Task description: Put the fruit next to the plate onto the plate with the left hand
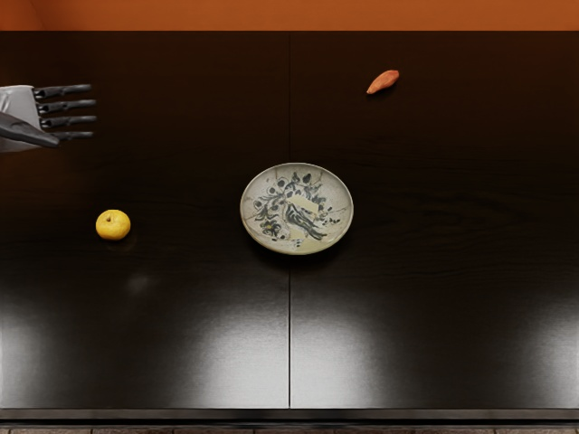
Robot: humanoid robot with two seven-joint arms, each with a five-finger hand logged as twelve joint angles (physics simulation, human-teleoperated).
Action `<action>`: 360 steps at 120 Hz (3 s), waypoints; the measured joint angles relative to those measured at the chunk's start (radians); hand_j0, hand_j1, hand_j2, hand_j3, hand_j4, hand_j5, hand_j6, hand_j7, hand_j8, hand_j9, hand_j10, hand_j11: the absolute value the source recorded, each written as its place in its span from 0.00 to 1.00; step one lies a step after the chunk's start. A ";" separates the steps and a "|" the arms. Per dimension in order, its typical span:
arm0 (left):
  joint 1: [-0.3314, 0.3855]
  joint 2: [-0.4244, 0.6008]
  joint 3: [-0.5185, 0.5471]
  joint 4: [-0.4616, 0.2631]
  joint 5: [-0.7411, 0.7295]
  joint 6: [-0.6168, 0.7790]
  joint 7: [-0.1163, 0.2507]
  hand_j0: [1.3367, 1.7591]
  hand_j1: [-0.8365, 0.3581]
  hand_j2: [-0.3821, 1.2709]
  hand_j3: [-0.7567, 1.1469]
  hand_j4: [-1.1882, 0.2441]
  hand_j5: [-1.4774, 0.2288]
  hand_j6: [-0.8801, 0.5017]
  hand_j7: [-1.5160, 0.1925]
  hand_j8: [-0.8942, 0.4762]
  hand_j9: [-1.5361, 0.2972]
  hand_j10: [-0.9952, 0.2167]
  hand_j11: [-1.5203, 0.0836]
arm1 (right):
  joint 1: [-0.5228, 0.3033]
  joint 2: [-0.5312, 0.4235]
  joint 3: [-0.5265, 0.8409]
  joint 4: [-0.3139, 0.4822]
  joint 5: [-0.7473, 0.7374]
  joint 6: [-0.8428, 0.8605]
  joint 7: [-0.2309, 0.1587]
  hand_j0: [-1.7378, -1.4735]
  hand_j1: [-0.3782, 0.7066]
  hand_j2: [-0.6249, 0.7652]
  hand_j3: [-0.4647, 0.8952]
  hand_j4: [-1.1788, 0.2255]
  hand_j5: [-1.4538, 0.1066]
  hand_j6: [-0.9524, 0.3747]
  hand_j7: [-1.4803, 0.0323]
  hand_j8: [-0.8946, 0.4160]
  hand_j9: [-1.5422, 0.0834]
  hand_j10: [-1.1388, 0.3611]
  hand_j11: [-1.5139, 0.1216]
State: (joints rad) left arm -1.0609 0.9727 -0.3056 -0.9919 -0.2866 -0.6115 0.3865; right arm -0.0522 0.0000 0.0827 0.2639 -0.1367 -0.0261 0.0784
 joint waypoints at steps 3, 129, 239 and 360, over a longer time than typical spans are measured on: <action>0.000 0.000 0.000 0.001 0.000 0.000 0.000 0.76 0.99 0.23 0.40 0.83 0.86 0.64 0.89 0.65 0.84 0.82 0.95 | 0.000 0.000 0.000 0.000 0.000 0.000 0.000 0.30 0.04 0.45 0.34 0.83 0.92 0.71 0.97 0.67 0.94 0.75 0.91; -0.166 -0.055 0.089 -0.595 1.203 0.423 0.224 0.76 0.96 0.24 0.40 0.80 0.84 0.61 0.86 0.63 0.82 0.79 0.92 | 0.000 0.000 0.000 0.001 0.000 0.000 0.000 0.30 0.04 0.45 0.34 0.83 0.92 0.71 0.97 0.67 0.94 0.75 0.91; 0.064 -0.261 0.254 -0.502 1.410 0.906 0.224 0.76 0.86 0.25 0.40 0.73 0.76 0.53 0.78 0.55 0.74 0.71 0.84 | 0.000 0.000 0.000 0.001 0.000 0.000 0.000 0.30 0.04 0.45 0.34 0.83 0.92 0.71 0.97 0.67 0.94 0.75 0.91; 0.058 -0.244 0.255 -0.456 1.388 0.848 0.224 0.76 0.49 0.30 0.40 0.45 0.47 0.25 0.49 0.31 0.46 0.38 0.52 | 0.000 0.000 0.000 0.001 0.000 0.000 0.000 0.30 0.04 0.45 0.34 0.83 0.92 0.71 0.97 0.67 0.94 0.75 0.91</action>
State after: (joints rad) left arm -1.0032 0.7283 -0.0502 -1.4478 1.1010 0.2361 0.6109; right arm -0.0521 0.0000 0.0829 0.2652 -0.1365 -0.0261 0.0784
